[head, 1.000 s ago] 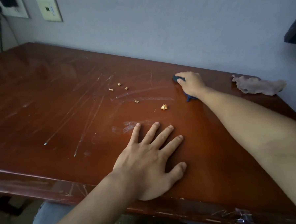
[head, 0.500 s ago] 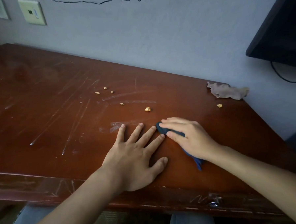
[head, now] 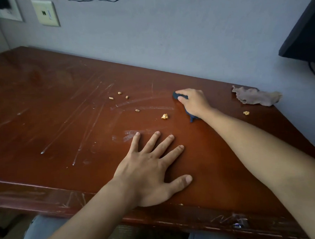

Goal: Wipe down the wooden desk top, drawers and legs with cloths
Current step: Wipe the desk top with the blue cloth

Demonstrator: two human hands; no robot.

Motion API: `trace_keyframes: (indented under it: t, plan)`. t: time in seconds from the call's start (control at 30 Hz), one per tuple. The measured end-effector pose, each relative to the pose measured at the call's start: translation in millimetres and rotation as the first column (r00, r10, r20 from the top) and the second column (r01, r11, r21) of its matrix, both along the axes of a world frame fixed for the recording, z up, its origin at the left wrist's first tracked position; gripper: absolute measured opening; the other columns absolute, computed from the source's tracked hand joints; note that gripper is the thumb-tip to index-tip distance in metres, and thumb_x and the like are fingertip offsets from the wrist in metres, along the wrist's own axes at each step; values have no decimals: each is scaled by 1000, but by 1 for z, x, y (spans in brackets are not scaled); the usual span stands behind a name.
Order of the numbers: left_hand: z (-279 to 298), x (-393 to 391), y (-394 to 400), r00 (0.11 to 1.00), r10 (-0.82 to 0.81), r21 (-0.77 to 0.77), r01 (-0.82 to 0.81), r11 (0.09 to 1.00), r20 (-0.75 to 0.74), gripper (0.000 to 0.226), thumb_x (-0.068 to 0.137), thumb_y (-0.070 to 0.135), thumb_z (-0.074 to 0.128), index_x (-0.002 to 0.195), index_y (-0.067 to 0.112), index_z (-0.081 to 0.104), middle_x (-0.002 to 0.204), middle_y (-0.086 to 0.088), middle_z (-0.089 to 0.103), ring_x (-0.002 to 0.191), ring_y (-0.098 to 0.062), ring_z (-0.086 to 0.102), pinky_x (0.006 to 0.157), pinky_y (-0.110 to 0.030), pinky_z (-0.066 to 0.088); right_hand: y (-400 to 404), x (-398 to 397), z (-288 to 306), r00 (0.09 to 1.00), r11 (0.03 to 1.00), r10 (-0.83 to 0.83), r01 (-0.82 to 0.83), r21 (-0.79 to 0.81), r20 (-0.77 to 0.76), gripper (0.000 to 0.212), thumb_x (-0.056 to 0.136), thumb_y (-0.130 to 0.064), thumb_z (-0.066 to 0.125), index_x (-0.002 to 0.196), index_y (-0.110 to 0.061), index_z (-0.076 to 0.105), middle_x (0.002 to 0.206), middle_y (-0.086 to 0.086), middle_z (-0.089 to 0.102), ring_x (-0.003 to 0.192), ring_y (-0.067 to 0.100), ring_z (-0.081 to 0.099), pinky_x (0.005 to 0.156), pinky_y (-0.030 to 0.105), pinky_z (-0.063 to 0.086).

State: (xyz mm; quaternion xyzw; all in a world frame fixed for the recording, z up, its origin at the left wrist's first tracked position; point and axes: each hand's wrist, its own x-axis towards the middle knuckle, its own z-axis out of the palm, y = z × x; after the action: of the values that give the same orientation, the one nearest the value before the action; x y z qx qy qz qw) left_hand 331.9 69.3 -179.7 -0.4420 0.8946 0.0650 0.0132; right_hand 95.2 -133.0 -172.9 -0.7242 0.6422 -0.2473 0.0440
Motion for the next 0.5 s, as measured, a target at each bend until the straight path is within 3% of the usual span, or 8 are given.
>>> trace_keyframes:
  t: [0.17, 0.37, 0.43, 0.5]
  plan:
    - [0, 0, -1, 1000, 3, 8, -3, 1000, 12, 88, 85, 93, 4, 159, 50, -15, 167, 15, -26, 153, -17, -31, 122, -59, -18, 17, 6, 0, 1000, 1000, 26, -25, 15, -2, 33, 103, -21, 59, 134, -18, 68, 138, 1, 65, 129, 21, 57, 103, 22, 36]
    - [-1, 0, 0, 1000, 2, -1, -2, 1000, -19, 89, 84, 94, 4, 159, 50, -11, 167, 16, -22, 154, -16, -27, 123, -59, -16, 111, 11, -2, 981, 982, 189, -190, 14, 37, 33, 98, -16, 66, 130, -21, 71, 136, -3, 66, 126, 11, 58, 108, 17, 35]
    - [0, 2, 0, 998, -6, -2, 6, 1000, -66, 88, 86, 92, 10, 161, 48, -1, 168, 19, -14, 157, -14, -19, 125, -58, -11, 142, 9, -4, 967, 968, 249, -251, 30, 51, 35, 97, -14, 68, 131, -23, 70, 136, -5, 65, 128, 5, 56, 111, 15, 34]
    - [1, 4, 0, 982, 12, -12, -15, 1000, -187, 79, 91, 84, 27, 160, 46, 26, 167, 24, 10, 159, -13, 1, 128, -53, 1, 163, 5, -5, 956, 955, 287, -291, 54, 62, 36, 96, -14, 70, 131, -25, 69, 137, -8, 65, 130, 1, 53, 113, 13, 32]
